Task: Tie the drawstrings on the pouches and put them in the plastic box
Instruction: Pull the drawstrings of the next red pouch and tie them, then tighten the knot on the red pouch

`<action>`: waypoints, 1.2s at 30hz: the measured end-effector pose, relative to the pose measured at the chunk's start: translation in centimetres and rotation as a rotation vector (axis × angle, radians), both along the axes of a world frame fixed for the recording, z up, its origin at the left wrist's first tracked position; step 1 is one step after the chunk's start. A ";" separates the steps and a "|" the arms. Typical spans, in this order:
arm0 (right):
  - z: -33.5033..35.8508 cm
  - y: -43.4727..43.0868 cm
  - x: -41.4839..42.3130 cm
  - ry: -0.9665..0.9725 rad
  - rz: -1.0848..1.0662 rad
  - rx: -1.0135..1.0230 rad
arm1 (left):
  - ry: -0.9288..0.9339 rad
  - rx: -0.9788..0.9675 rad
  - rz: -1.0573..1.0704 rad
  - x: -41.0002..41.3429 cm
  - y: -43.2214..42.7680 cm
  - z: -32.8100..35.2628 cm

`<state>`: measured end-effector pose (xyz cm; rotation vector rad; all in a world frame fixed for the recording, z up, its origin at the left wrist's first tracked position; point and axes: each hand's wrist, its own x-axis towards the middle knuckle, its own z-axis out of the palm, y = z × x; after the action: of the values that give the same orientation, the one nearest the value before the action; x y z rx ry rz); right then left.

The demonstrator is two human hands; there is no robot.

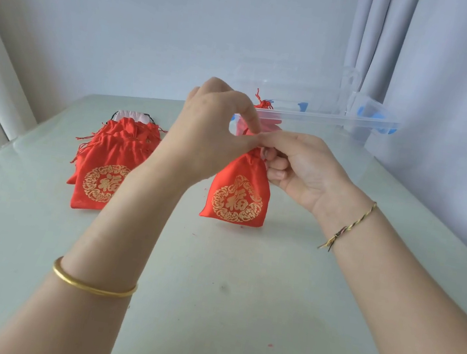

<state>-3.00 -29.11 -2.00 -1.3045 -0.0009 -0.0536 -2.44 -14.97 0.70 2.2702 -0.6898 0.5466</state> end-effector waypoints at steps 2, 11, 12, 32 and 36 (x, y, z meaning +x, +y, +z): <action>0.0 -0.1 0.1 -0.003 0.033 0.022 | -0.004 0.019 0.015 0.2 0.1 -0.1; -0.3 -0.3 0.4 -0.061 0.105 0.042 | 0.008 0.010 0.033 0.6 0.1 -0.5; -0.4 -0.4 0.4 -0.064 0.111 0.035 | 0.008 0.002 0.035 0.6 0.1 -0.6; 0.8 -1.8 -0.8 -0.207 -0.087 -0.625 | 0.238 -0.148 -0.045 1.5 0.2 -1.5; 1.0 -0.6 -1.1 -0.306 -0.141 -1.101 | 0.251 -0.186 -0.102 1.2 -0.2 -1.3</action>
<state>-4.14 -29.68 -0.97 -2.3818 -0.2276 -0.4181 -1.23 -15.12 -0.57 2.0711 -0.5991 0.2584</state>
